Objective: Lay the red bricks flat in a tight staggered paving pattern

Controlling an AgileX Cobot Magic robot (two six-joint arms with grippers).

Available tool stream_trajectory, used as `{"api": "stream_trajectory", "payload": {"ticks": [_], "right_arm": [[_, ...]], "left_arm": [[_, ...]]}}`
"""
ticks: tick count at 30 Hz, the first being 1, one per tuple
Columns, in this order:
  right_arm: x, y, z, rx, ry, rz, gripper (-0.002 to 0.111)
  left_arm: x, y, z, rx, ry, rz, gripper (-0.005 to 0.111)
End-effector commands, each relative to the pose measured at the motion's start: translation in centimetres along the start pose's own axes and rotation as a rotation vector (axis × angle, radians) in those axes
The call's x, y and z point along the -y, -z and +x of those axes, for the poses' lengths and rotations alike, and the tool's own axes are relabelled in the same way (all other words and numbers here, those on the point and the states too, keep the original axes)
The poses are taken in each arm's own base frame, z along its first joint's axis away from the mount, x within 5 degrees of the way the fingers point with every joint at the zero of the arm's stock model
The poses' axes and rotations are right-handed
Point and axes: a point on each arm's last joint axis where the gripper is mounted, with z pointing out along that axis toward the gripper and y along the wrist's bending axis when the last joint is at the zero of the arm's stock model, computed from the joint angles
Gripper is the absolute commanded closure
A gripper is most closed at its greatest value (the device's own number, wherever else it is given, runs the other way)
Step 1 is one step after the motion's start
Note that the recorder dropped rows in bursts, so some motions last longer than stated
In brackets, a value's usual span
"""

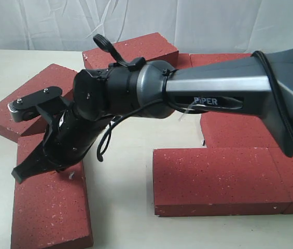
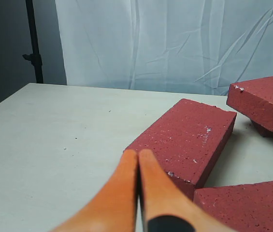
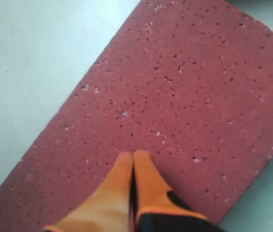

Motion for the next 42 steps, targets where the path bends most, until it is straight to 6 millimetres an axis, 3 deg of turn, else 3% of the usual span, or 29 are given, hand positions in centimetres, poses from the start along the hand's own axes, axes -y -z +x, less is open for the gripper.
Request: {"api": "stream_trajectory", "payload": {"ticks": [1,10,18,23,32,37,42], "right_arm": [[-0.5,0.1,-0.6,0.049,0.014,-0.017,0.109],[0.4,-1.7,0.0,0.034,0.055,0.030,0.109],[1.5,-1.6,0.1,0.018,0.070,0.148,0.109],[3.6,-1.1,0.1,0.007,-0.014,0.254,0.109],[9.3,0.9,0.2,0.008,-0.243,0.339,0.109],[10.1,3.0,-0.8,0.076,-0.262,0.345,0.109],[9.1,6.0,-1.9,0.151,-0.251,0.339,0.109]], "left_arm": [[0.0,0.0,0.0,0.011,-0.004,-0.002,0.107],[0.0,0.0,0.0,0.011,-0.004,-0.002,0.107],[0.0,0.0,0.0,0.011,-0.004,-0.002,0.107],[0.0,0.0,0.0,0.011,-0.004,-0.002,0.107],[0.0,0.0,0.0,0.011,-0.004,-0.002,0.107],[0.0,0.0,0.0,0.011,-0.004,-0.002,0.107],[0.0,0.0,0.0,0.011,-0.004,-0.002,0.107]]}}
